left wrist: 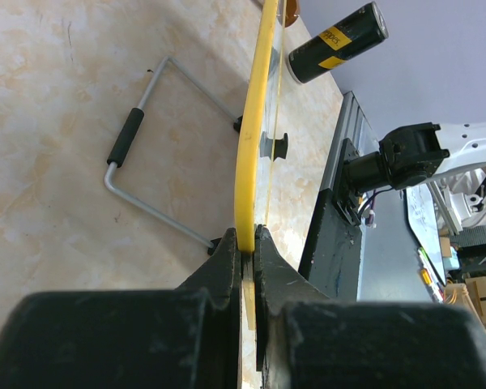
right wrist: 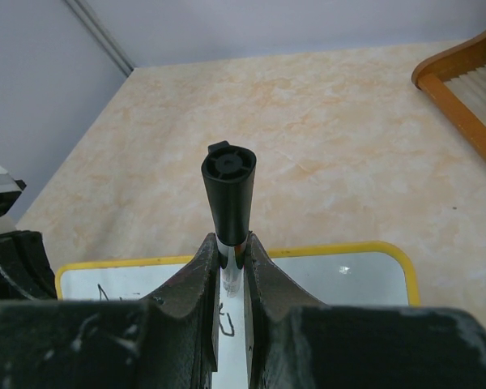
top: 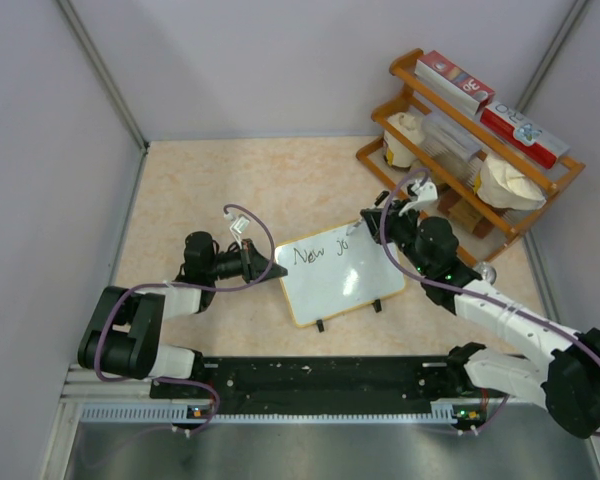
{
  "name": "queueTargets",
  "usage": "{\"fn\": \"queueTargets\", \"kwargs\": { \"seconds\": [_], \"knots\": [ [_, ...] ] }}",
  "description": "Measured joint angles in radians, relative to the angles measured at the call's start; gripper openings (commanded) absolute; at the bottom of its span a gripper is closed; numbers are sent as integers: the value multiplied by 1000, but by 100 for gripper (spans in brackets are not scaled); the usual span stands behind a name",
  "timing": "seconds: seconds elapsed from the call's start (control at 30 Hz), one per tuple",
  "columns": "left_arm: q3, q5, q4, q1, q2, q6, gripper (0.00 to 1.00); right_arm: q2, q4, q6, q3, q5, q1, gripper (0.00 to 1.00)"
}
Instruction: Write a sentence on the whiteboard
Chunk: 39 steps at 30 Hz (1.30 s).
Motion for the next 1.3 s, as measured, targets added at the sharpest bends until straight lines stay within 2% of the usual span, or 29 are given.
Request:
{"fn": "queueTargets", "kwargs": {
  "seconds": [0.3,0.67,1.3],
  "knots": [
    [0,0,-2,0,0,-1,0,24,23,2,-24,5,-2,0],
    [0,0,-2,0,0,-1,0,-40,2,4,-86,16,-2,0],
    [0,2,0,0,0,0,0,-24,-2,10,-25,23,-24,0]
  ]
}}
